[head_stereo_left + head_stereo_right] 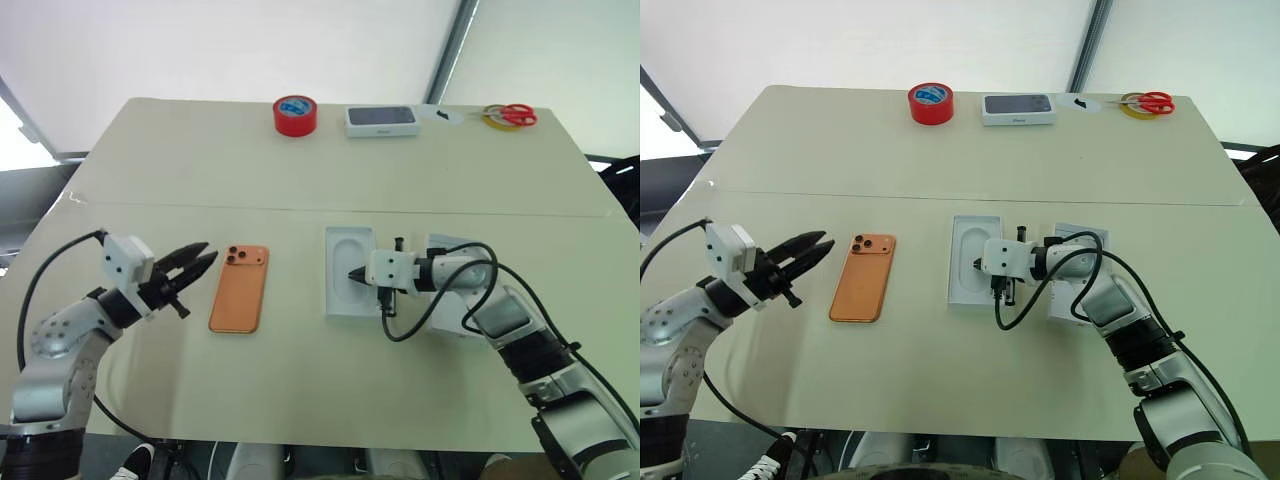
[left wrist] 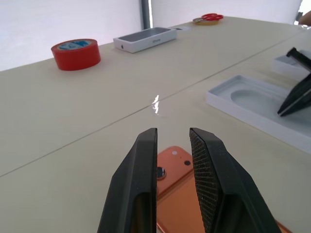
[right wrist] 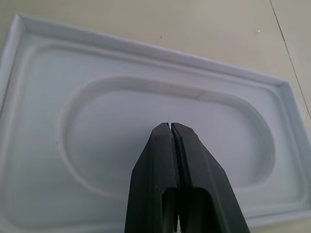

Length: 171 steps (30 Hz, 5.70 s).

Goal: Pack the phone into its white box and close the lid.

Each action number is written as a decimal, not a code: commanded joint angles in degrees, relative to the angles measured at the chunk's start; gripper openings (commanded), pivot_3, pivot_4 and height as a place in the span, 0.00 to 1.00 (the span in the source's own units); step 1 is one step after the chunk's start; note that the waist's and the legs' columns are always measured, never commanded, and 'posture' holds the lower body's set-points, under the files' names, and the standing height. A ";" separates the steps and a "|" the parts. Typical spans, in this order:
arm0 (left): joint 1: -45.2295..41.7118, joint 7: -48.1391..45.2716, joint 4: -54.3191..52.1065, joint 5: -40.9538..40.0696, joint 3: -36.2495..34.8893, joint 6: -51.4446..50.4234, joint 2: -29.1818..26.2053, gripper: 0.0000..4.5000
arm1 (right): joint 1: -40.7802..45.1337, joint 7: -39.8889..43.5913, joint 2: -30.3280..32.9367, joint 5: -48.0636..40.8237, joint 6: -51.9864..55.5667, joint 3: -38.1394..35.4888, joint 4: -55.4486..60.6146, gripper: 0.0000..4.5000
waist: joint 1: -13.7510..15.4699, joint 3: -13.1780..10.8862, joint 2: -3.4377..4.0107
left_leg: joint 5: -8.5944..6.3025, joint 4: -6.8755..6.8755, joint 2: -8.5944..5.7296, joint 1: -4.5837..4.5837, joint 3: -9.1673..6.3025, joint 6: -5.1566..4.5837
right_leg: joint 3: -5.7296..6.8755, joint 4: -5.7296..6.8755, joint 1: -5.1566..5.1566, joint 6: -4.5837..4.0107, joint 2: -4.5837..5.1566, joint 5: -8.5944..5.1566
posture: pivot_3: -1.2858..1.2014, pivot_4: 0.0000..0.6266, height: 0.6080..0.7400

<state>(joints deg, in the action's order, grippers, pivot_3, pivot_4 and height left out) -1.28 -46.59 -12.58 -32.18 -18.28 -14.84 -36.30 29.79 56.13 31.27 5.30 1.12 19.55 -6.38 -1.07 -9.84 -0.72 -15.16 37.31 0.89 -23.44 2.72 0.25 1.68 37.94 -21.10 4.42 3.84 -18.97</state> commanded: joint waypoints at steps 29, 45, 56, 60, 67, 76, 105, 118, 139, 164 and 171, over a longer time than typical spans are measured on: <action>-2.93 3.30 11.98 -21.82 -7.14 -48.32 -9.78 0.98 | 12.73 -3.40 -16.91 3.91 9.66 10.63 -0.89 0.00 | -0.22 0.03 -0.06 | 0.24 -0.06 -0.02 -0.04 0.00 0.42 | -0.02 0.15 -0.23 -0.01 -0.03 0.00 | 0.52 0.24 1.00; -5.00 3.88 13.45 -20.71 -0.18 -54.96 -7.97 0.98 | 14.81 -1.02 -19.86 11.60 13.23 18.17 -5.34 0.00 | -0.03 0.10 -0.01 | 0.23 -0.10 -0.06 -0.02 -0.01 0.42 | -0.02 0.16 -0.24 -0.04 0.03 0.00 | 0.52 0.24 1.00; -15.20 4.77 19.36 -18.39 6.41 -58.66 1.42 0.98 | 15.15 -3.78 -20.27 13.77 11.18 17.33 -7.99 0.00 | 0.73 0.78 0.43 | 0.04 -0.07 -0.38 0.15 -0.15 0.07 | 0.09 0.18 -0.17 -0.03 0.29 0.00 | 0.52 0.24 1.00; -15.50 4.34 19.07 -17.62 7.99 -60.69 3.02 0.98 | 15.04 -3.68 -20.08 13.81 11.76 16.70 -7.53 0.00 | 0.69 0.96 0.62 | 0.04 -0.06 -0.41 0.17 -0.17 0.05 | 0.10 0.18 -0.10 -0.03 0.30 0.00 | 0.52 0.24 1.00; -16.68 4.35 18.36 -19.94 5.42 -63.80 5.02 0.98 | 14.59 -3.80 -19.89 13.75 12.17 16.28 -6.93 0.00 | 0.62 1.06 0.71 | 0.02 -0.04 -0.45 0.18 -0.19 0.02 | 0.10 0.16 0.01 -0.03 0.32 0.00 | 0.52 0.24 1.00; -19.76 9.47 16.35 -17.46 2.50 -64.26 4.85 0.98 | 14.68 -3.38 -20.26 13.91 11.30 16.06 -7.33 0.00 | 0.57 1.06 0.70 | 0.02 -0.05 -0.46 0.18 -0.21 0.01 | 0.10 0.16 0.15 -0.02 0.32 0.00 | 0.52 0.24 1.00; -22.95 16.60 19.24 -19.02 -7.85 -72.28 12.45 0.58 | 14.65 -3.28 -19.75 14.67 10.42 15.67 -7.80 0.00 | 0.11 0.94 0.43 | 0.20 -0.07 -0.45 0.11 -0.21 0.33 | 0.11 0.14 0.07 0.00 0.25 0.00 | 0.52 0.24 1.00; -23.70 17.46 23.91 -19.56 -11.12 -73.08 13.18 0.35 | 14.47 -3.95 -19.57 14.63 10.49 15.26 -7.70 0.00 | 0.04 0.85 0.26 | 0.23 -0.10 -0.43 0.07 -0.21 0.39 | 0.11 0.15 0.00 0.00 0.25 0.00 | 0.52 0.24 1.00; -20.72 13.38 15.48 -28.05 -14.88 -68.98 14.83 0.00 | 8.43 11.92 -7.84 -9.02 19.63 0.48 13.44 0.64 | 0.43 0.64 -0.02 | 0.22 -0.21 -0.39 -0.07 -0.21 0.41 | 0.12 0.03 -0.12 0.00 0.27 0.00 | 0.52 0.24 1.00; -23.26 16.18 16.31 -29.98 -11.97 -65.93 15.34 0.00 | -11.21 6.23 7.57 -5.88 10.31 -1.59 21.71 0.64 | 0.38 0.32 -0.36 | 0.24 -0.15 -0.31 -0.08 -0.19 0.41 | 0.11 -0.06 -0.05 0.00 0.24 0.00 | 0.52 0.24 1.00; -23.20 16.21 16.18 -30.15 -12.22 -66.31 14.77 0.00 | -11.20 6.86 7.52 -8.44 10.74 -2.61 22.24 0.34 | 0.41 0.30 -0.39 | 0.25 -0.13 -0.31 -0.08 -0.18 0.40 | 0.11 -0.05 -0.04 0.00 0.23 0.00 | 0.52 0.24 1.00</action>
<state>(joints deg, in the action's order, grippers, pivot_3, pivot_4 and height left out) -23.28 -29.65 4.51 -59.99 -29.95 -81.69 -20.64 18.27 62.57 38.92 -1.50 12.08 18.01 14.26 -0.67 -9.54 -1.11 -14.92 37.17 0.57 -23.52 2.54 0.65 1.80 37.89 -21.14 4.42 4.07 -18.97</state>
